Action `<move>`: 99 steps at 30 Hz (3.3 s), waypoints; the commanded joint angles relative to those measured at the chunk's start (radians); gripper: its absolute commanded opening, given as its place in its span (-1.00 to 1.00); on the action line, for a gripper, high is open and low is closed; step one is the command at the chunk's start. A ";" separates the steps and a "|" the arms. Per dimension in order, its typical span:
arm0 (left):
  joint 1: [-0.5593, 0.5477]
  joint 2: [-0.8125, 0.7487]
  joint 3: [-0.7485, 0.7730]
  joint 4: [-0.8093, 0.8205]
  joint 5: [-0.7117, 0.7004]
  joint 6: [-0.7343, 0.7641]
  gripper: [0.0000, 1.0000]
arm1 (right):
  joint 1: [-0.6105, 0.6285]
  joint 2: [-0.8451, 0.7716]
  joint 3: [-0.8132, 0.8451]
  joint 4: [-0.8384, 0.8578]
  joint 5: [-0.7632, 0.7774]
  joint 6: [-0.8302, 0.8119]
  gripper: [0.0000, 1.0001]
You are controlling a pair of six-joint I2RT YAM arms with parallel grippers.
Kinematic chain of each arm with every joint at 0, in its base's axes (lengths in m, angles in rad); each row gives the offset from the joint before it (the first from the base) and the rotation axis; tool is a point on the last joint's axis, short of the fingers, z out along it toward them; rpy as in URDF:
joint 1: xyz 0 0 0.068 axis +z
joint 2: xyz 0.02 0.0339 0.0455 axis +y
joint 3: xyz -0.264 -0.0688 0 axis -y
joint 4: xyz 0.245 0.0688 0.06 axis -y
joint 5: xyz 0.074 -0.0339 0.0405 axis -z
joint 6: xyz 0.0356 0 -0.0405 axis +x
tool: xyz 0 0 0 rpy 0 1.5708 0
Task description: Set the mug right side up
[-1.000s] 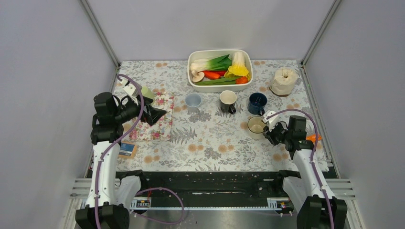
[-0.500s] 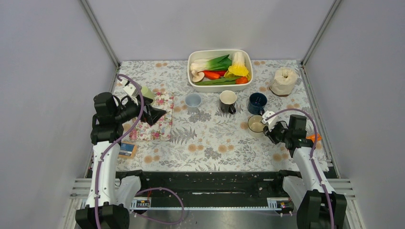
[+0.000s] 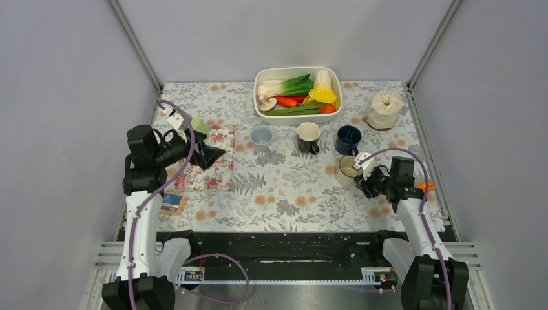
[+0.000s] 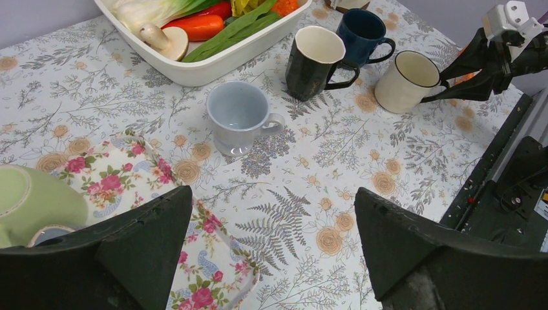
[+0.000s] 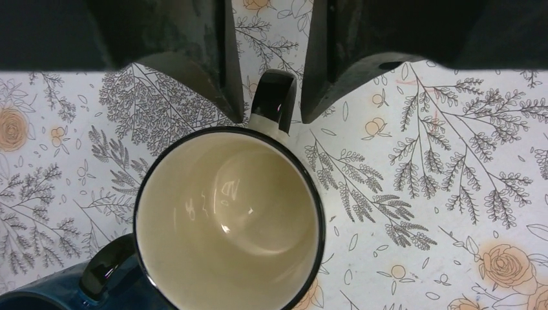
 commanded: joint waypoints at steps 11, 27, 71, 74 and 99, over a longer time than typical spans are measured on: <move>0.008 0.016 0.031 -0.081 -0.145 0.145 0.98 | -0.005 -0.077 0.144 -0.155 0.012 -0.028 0.63; 0.035 0.320 0.046 -0.107 -0.526 0.632 0.98 | -0.003 -0.228 0.566 -0.314 -0.292 0.367 0.96; 0.142 0.853 0.376 -0.411 -0.288 0.811 0.19 | 0.005 -0.288 0.404 0.047 -0.456 0.780 0.85; 0.140 0.863 0.371 -0.362 -0.315 0.770 0.06 | 0.005 -0.289 0.404 0.047 -0.462 0.778 0.84; 0.128 0.874 0.333 -0.254 -0.404 0.698 -0.29 | 0.005 -0.296 0.392 0.056 -0.508 0.779 0.83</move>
